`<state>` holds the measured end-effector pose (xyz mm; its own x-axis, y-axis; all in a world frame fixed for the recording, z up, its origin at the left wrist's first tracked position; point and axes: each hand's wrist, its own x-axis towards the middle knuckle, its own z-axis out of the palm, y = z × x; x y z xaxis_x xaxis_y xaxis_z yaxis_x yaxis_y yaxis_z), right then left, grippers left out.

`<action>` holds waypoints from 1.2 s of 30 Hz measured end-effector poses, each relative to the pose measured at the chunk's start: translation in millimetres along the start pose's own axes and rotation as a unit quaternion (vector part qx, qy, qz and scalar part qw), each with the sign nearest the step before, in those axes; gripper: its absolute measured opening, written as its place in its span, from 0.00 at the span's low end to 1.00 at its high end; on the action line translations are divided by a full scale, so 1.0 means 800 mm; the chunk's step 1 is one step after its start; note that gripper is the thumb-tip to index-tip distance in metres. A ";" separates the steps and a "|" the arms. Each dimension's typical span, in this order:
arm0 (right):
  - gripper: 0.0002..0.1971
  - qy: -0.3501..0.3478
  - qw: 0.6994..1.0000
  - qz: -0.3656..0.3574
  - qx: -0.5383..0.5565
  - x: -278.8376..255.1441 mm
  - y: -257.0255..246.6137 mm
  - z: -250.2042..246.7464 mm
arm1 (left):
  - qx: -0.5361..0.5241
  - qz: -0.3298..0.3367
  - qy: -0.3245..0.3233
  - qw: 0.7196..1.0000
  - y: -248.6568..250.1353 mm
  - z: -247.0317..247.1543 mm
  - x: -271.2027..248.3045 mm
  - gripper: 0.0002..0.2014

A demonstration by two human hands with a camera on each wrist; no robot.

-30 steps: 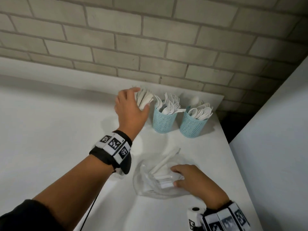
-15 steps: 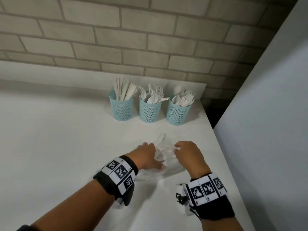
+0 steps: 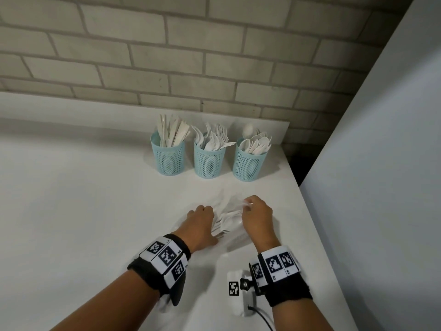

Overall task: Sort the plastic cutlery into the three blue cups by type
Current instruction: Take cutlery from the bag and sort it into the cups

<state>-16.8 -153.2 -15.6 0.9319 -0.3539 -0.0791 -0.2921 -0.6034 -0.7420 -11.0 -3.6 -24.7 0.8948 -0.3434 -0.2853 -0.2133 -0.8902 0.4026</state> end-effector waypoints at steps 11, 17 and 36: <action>0.10 0.051 0.964 0.067 0.251 0.012 -0.006 0.021 | -0.039 0.051 0.068 0.996 -0.026 -0.021 0.004 0.18; 0.10 0.045 0.962 0.055 0.264 0.017 -0.010 0.017 | -0.078 0.060 0.072 0.993 -0.035 -0.036 0.002 0.05; 0.11 0.027 0.956 0.088 0.279 0.010 -0.007 0.016 | -0.039 0.069 0.059 0.995 -0.038 -0.047 0.002 0.19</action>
<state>-4.7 -143.6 -20.8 0.8625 -0.4597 -0.2117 -0.2689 -0.0618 -0.9612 11.4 34.1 -4.3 0.8996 -0.4196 -0.1206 -0.3109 -0.8096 0.4978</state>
